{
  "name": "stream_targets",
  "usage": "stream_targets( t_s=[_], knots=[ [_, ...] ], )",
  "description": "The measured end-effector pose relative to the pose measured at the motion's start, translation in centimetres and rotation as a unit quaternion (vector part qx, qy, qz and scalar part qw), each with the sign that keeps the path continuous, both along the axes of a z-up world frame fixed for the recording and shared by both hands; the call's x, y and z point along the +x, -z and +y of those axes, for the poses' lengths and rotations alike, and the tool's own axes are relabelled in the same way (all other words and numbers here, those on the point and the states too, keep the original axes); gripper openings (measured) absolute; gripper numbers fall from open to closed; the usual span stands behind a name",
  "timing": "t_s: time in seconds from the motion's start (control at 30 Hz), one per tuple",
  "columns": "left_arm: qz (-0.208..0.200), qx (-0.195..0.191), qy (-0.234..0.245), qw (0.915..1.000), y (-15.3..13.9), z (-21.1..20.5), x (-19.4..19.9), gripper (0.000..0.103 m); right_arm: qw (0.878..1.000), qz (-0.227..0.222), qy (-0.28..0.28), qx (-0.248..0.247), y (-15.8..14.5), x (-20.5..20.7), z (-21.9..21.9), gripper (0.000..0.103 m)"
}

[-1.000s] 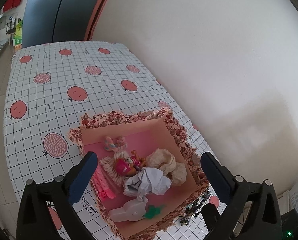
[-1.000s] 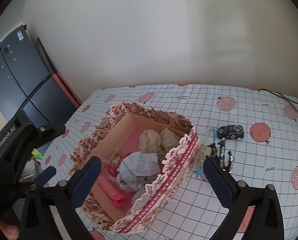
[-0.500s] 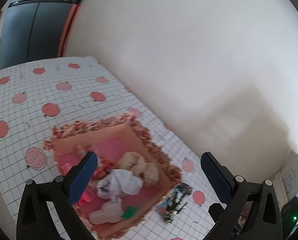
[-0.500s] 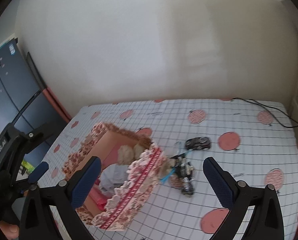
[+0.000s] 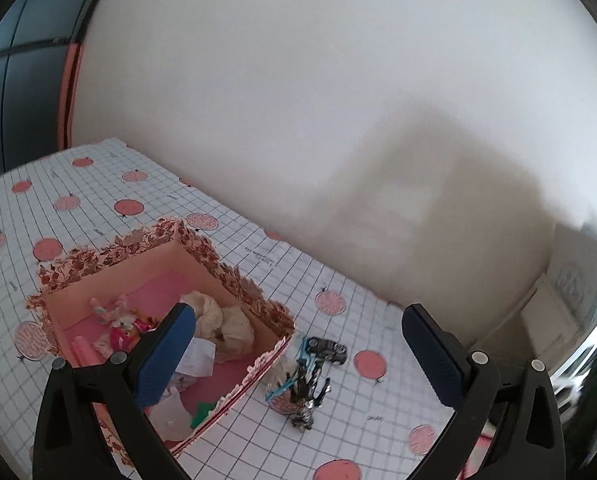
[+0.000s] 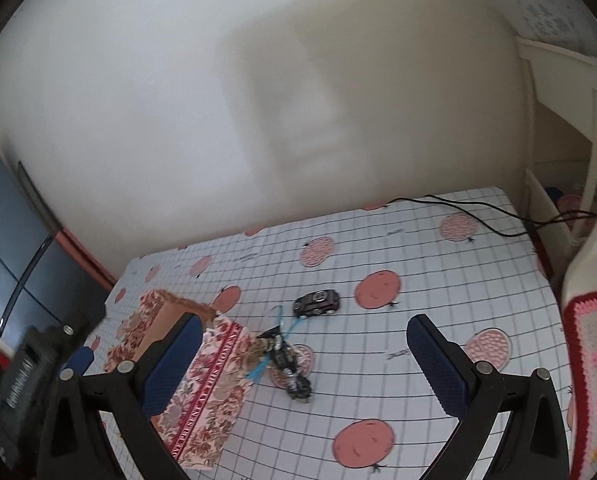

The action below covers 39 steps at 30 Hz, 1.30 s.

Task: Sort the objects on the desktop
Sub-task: 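Move both tools toward the black action figure and blue stick beside the box, then grasp the black action figure with the left tool and lift it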

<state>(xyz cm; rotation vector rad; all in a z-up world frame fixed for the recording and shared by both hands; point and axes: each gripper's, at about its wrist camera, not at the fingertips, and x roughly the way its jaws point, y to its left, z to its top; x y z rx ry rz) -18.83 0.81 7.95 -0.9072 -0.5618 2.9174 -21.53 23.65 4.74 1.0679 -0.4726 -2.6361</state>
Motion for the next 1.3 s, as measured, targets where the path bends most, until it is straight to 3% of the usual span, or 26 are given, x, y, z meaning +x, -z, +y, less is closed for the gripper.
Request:
stream_targets(
  t_s=[0.2,0.47,1.13,1.3],
  knots=[
    [-0.004,-0.013,0.040,0.9991,0.7,2.9,-0.4,0.103,0.999,-0.018,0.022,0.020,1.4,-0.6,1.8,0.103],
    [-0.078,-0.014,0.069,0.9945,4.7,5.1,-2.1,0.103,0.995,-0.093,0.039,0.014,6.3,-2.7,3.3,0.103],
    [-0.178,-0.047,0.105,0.9773,12.6,8.4,-4.0,0.102,0.989,-0.135,0.056,0.002,10.1,-3.6,4.9,0.103],
    [-0.198,-0.059,0.110,0.9723,14.3,8.9,-4.3,0.098,0.988,-0.147,0.051,0.000,11.1,-3.7,4.6,0.103]
  ],
)
